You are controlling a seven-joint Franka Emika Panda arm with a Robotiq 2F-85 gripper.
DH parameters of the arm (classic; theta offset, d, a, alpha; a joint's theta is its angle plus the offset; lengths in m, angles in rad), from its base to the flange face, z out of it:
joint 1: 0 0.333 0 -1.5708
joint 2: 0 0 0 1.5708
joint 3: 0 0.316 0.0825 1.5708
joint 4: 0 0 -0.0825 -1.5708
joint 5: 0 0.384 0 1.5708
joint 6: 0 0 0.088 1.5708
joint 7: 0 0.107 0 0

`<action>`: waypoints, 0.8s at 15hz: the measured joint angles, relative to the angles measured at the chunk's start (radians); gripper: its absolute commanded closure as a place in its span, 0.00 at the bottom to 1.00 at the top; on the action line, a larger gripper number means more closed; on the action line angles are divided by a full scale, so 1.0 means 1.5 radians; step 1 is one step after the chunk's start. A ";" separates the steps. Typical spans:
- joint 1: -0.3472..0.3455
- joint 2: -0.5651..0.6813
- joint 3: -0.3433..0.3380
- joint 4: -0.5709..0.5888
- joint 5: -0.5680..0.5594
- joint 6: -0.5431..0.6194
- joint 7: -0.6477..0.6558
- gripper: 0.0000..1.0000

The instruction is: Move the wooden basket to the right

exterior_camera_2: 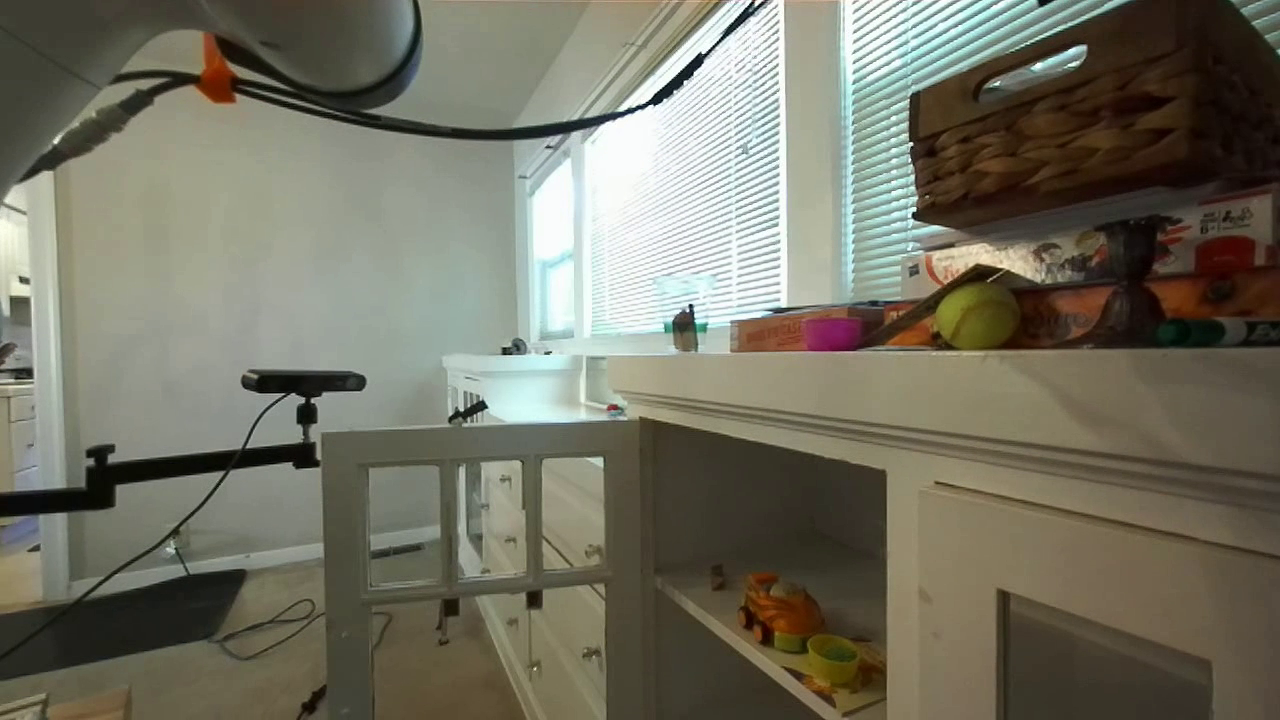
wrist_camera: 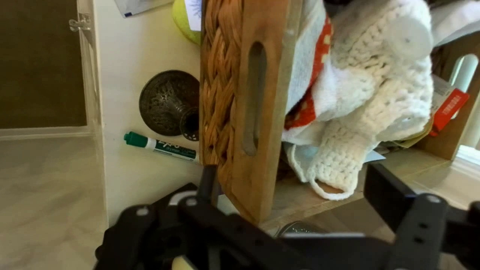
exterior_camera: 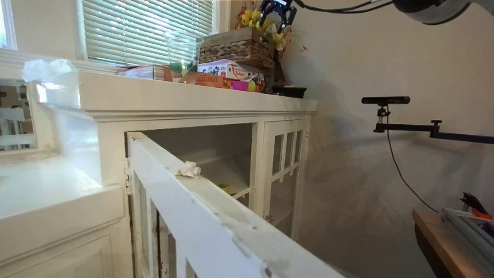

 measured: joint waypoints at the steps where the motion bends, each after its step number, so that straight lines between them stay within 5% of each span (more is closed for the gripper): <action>1: 0.001 -0.015 0.005 0.000 0.001 -0.021 -0.025 0.00; 12: 0.073 -0.160 0.033 0.000 0.023 -0.261 -0.301 0.00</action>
